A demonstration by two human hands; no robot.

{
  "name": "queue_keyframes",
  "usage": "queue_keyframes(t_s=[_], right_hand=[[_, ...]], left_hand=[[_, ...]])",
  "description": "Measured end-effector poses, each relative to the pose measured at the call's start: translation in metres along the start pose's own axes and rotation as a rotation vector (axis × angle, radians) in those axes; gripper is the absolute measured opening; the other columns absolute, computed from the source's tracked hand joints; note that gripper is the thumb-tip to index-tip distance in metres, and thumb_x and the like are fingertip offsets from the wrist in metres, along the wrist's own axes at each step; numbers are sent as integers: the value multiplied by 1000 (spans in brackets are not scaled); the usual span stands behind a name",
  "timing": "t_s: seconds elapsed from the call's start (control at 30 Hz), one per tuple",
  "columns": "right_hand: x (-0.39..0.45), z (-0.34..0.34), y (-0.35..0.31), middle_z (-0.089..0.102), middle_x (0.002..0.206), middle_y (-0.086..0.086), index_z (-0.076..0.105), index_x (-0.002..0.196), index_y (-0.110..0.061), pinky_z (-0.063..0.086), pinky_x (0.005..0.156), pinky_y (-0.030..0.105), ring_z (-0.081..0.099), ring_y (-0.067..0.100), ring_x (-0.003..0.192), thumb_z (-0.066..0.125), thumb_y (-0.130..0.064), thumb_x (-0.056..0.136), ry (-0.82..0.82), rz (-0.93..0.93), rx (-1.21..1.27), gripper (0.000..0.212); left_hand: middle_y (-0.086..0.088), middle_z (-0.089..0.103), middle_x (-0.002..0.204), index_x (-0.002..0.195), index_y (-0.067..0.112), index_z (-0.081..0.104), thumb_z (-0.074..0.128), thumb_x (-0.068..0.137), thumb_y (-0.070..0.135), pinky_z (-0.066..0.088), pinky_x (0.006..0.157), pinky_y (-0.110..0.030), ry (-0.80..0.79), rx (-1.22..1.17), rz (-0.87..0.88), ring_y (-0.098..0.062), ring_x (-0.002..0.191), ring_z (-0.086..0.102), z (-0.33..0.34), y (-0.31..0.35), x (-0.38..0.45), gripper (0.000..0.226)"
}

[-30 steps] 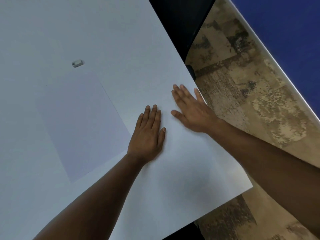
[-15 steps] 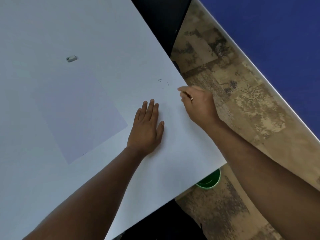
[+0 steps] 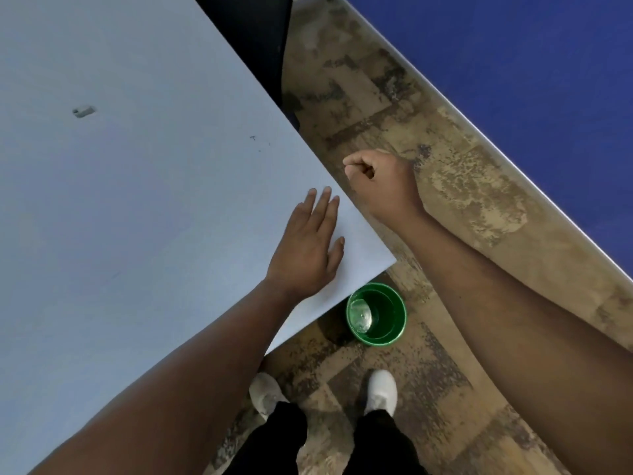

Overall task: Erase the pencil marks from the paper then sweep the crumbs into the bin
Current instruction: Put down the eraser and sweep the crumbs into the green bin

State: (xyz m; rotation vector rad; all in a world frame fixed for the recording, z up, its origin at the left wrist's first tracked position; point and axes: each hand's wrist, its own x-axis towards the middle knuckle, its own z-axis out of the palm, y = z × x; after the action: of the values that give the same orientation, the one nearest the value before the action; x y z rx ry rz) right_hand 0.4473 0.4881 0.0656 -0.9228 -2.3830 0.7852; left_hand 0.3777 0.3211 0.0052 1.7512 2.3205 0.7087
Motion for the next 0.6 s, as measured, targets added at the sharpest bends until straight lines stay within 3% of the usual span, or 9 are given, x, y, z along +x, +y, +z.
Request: queue_keyframes(t_s=[0.13,0.23,0.33,0.4,0.6], right_hand=[[-34,-24,47,51,86,-8,72,102,-18,54,69,30,52,7,68,63,-26,90,29,54,11,17],[-60,-43,88,52,89,-5,70,107,-19,56,71,33,52,4,66,62,-30,91,4,74,48,21],[-86,-57,127,57,99,-2,69,112,-19,56,75,34,56,4,72,59,-31,92,-20,112,66,25],[-104,-61,157,57,105,0,67,115,-18,56,76,35,60,9,78,57,-31,94,-44,135,66,27],[-151,-39,248,55,115,2,58,129,-19,49,81,27,60,19,100,53,-33,96,-124,220,-18,36]], left_hand=[[-15,32,165,158,4,31,42,108,33,17,125,-36,-25,-2,81,-32,153,24,33,52,3,59],[-18,52,147,151,0,42,53,102,24,36,112,-38,-37,-10,105,-32,131,44,61,91,4,55],[-19,60,129,144,-2,49,56,99,21,39,99,-38,-67,8,101,-30,113,48,95,120,1,50],[-18,61,124,142,-2,51,55,100,22,41,97,-40,-100,-8,31,-31,110,50,124,135,-1,48],[-15,60,136,144,4,53,52,101,25,43,107,-45,-233,-79,-260,-33,124,50,210,139,-19,48]])
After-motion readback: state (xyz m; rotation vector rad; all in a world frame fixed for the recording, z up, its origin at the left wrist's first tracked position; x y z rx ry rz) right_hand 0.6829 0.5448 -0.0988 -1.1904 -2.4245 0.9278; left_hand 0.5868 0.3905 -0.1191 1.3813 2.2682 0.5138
